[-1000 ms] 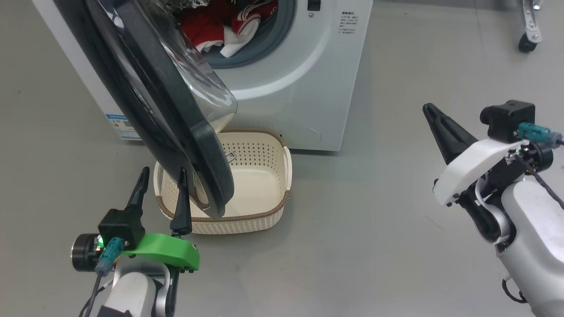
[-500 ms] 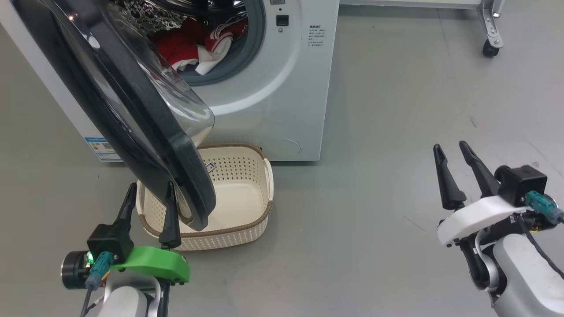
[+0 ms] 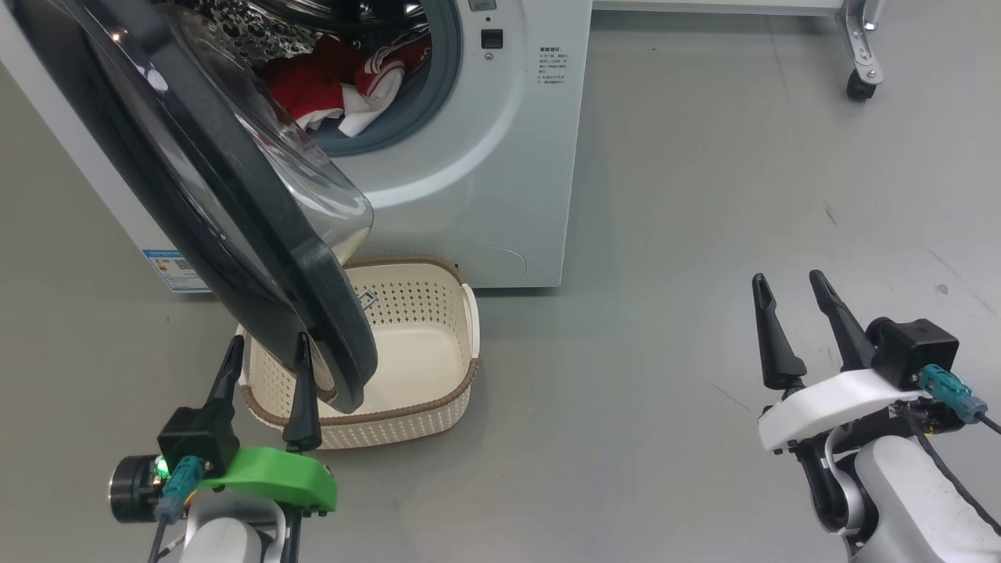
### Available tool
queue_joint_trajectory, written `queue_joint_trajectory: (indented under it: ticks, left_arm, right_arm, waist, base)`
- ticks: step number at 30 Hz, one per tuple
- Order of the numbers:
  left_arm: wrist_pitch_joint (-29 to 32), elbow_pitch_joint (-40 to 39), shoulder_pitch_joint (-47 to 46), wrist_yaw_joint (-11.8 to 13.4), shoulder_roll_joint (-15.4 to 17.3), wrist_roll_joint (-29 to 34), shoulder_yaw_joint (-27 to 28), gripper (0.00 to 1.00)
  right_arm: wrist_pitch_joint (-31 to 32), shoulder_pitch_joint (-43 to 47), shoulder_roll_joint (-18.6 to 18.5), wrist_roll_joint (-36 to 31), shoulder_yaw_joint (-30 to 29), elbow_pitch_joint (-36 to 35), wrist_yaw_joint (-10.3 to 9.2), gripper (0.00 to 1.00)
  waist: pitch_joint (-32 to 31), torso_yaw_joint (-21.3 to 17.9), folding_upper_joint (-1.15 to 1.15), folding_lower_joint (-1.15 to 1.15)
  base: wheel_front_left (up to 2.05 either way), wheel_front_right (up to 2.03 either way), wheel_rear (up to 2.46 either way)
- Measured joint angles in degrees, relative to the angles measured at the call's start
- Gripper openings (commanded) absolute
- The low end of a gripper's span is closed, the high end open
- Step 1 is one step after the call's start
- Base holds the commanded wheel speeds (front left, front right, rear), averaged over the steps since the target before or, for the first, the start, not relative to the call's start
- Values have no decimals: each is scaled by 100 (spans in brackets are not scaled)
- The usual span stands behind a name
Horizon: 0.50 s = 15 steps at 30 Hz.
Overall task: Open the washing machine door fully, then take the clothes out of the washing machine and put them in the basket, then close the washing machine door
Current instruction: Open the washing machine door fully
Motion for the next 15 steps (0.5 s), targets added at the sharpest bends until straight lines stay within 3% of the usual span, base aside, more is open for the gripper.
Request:
queue_joint_trajectory:
  ticks: [15]
  left_arm:
    - [0, -19, 20, 0, 0, 34, 10, 100]
  right_arm:
    - [-12, 114, 49, -171, -85, -86, -47, 100]
  waist:
    - [25, -18, 0, 0]
  base:
    - [0, 0, 0]
